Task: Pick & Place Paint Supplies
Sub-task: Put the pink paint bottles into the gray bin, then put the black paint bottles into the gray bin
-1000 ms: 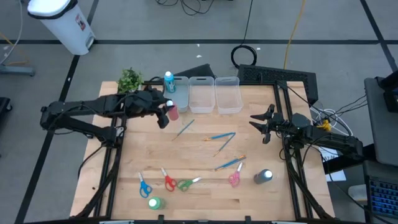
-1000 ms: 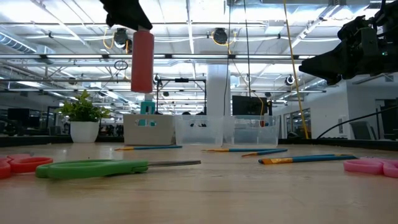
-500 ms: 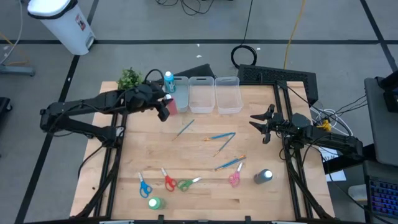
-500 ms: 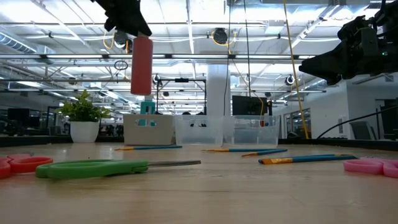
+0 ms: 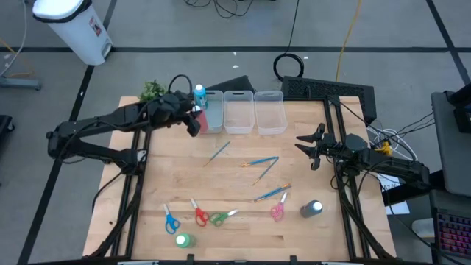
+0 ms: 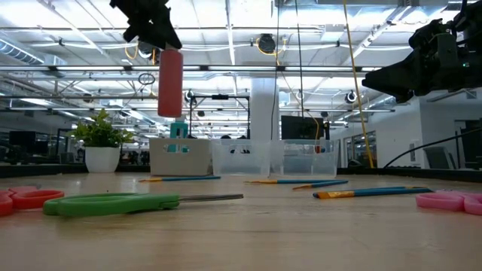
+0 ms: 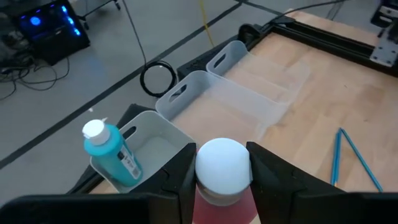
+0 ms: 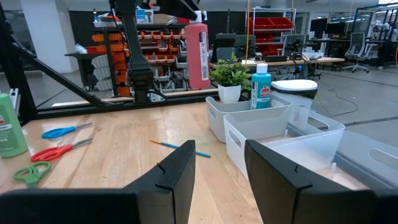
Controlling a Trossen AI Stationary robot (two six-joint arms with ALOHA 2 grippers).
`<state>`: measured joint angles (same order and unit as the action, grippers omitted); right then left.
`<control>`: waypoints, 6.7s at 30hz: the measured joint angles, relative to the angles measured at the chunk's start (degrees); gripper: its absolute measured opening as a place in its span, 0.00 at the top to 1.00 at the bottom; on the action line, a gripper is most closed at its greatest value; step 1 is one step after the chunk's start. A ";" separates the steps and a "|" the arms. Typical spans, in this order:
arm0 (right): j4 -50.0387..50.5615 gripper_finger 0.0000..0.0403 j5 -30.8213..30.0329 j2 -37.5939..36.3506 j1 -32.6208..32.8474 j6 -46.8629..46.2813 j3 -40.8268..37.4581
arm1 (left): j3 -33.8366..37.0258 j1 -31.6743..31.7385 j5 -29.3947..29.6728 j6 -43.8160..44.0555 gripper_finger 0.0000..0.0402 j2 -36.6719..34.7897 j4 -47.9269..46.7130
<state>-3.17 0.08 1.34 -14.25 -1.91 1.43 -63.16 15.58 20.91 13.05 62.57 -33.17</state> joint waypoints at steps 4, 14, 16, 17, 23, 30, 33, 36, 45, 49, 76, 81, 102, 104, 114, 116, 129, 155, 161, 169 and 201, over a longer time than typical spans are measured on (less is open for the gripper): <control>0.02 0.68 0.00 0.00 0.01 0.00 0.00 | 0.00 1.41 0.03 0.96 0.70 0.27 0.55; -0.01 0.68 0.00 0.00 -0.01 0.00 0.00 | 0.02 5.34 0.00 0.12 0.70 6.74 4.15; -0.01 0.68 0.00 0.00 -0.02 0.02 0.00 | 0.06 6.30 -0.03 -0.96 0.70 8.24 5.18; 0.02 0.68 0.00 0.01 0.00 0.01 0.00 | 0.07 6.89 -0.03 -1.68 0.70 8.85 6.17; 0.01 0.68 0.00 0.01 0.00 0.01 0.00 | 0.06 10.74 -2.44 -2.72 0.70 11.23 12.26; -0.01 0.68 0.00 0.00 -0.02 0.02 0.00 | 0.04 14.89 -5.66 -3.93 0.70 13.75 17.68; -0.01 0.68 0.00 0.00 0.00 0.01 0.00 | 0.04 16.04 -5.82 -3.94 0.70 15.12 19.99; 0.00 0.68 0.00 0.00 0.01 0.00 0.00 | 0.04 17.07 -5.86 -4.31 0.70 16.56 20.92; 0.00 0.68 0.00 0.00 0.01 0.00 0.00 | 0.04 19.34 -5.88 -4.30 0.70 20.00 24.60; 0.01 0.68 0.00 0.00 0.00 0.02 0.00 | 0.04 20.20 -5.86 -4.02 0.70 21.19 25.06; 0.01 0.68 0.00 0.00 -0.01 0.02 0.00 | 0.04 21.15 -1.53 -2.83 0.70 30.17 31.19; 0.02 0.68 0.00 0.00 -0.02 0.00 0.00 | 0.02 21.15 -1.31 -2.15 0.70 30.12 31.50; 0.01 0.68 0.00 0.00 -0.01 0.00 0.00 | 2.21 21.15 -1.39 -0.86 0.70 30.10 31.58; 0.00 0.68 0.00 0.00 0.01 0.00 0.00 | 2.70 21.15 -1.41 -0.62 0.70 30.10 32.08; -0.01 0.68 0.00 0.00 -0.01 0.01 0.00 | 6.56 21.15 -1.77 -0.89 0.70 29.99 39.77; 0.01 0.68 0.00 0.00 0.00 0.00 0.00 | 6.60 21.15 -1.75 -0.87 0.70 29.97 39.71; 0.02 0.68 0.00 0.00 -0.02 0.00 0.00 | 6.71 21.04 -1.84 -2.24 0.53 29.98 39.29; 0.01 0.68 0.00 0.00 -0.01 0.01 0.00 | 6.69 18.24 -3.02 -5.89 0.46 21.30 38.80; -0.01 0.68 0.00 0.02 -0.02 0.00 0.00 | 6.69 14.56 -3.02 -5.72 0.46 15.61 38.66; 0.02 0.68 0.00 0.02 -0.01 0.00 0.00 | 6.67 7.34 -4.36 -6.81 0.46 7.02 33.69; 0.02 0.68 0.00 0.00 -0.01 0.02 0.00 | 20.60 -13.61 -8.85 -9.70 0.46 -25.55 11.23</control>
<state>-3.16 0.08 1.35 -14.26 -1.89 1.43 -42.55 1.97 12.06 3.35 37.01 -21.94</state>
